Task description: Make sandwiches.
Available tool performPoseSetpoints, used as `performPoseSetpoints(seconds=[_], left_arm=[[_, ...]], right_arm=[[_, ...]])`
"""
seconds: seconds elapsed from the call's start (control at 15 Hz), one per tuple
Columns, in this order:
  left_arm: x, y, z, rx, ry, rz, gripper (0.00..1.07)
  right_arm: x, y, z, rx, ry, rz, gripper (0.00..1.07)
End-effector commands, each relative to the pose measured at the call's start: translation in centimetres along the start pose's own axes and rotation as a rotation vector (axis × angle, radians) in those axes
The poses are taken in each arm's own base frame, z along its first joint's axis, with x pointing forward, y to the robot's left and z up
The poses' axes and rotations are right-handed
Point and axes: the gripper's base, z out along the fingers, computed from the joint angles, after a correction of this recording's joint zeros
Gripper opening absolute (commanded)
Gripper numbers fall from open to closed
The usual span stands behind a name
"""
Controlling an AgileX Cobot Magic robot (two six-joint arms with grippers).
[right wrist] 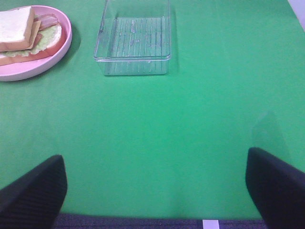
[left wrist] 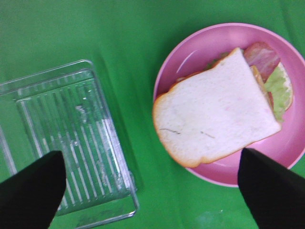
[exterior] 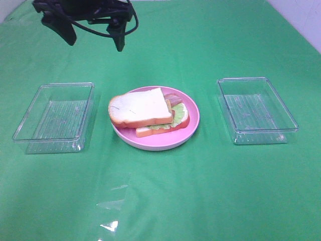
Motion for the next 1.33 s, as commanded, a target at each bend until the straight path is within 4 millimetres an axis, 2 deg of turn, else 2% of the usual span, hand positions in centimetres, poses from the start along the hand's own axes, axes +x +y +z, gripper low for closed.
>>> performPoseSetpoints(seconds=[0.07, 0.2, 0.33, 0.53, 0.6, 0.8, 0.87, 1.13, 1.33], left_arm=[[2.4, 2.2, -1.8, -0.06, 0.109, -0.022, 0.91], [4.7, 5.0, -4.1, -0.081, 0.12, -0.061, 0.91], [8.2, 7.5, -6.1, -0.112, 0.144, -0.11, 0.91], [13.1, 9.3, -8.1, -0.16, 0.144, -0.143, 0.91], [17.5, 9.7, -9.3, -0.17, 0.104, -0.143, 0.91], [23.4, 9.9, -10.9, -0.152, 0.01, -0.142, 0.91], [24.5, 9.9, -11.1, -0.15, -0.005, -0.138, 0.91], [32.1, 10.2, -12.0, -0.123, -0.177, -0.041, 0.91], [35.7, 9.7, -11.7, -0.053, -0.313, 0.038, 0.9]], right_arm=[[0.2, 0.0, -0.1, 0.003, -0.027, -0.005, 0.97], [0.2, 0.0, -0.1, 0.003, -0.027, -0.005, 0.97], [0.2, 0.0, -0.1, 0.003, -0.027, -0.005, 0.97], [0.2, 0.0, -0.1, 0.003, -0.027, -0.005, 0.97], [0.2, 0.0, -0.1, 0.003, -0.027, -0.005, 0.97], [0.2, 0.0, -0.1, 0.003, -0.027, -0.005, 0.97], [0.2, 0.0, -0.1, 0.003, -0.027, -0.005, 0.97], [0.2, 0.0, -0.1, 0.003, -0.027, -0.005, 0.97], [0.2, 0.0, -0.1, 0.003, -0.027, -0.005, 0.97]])
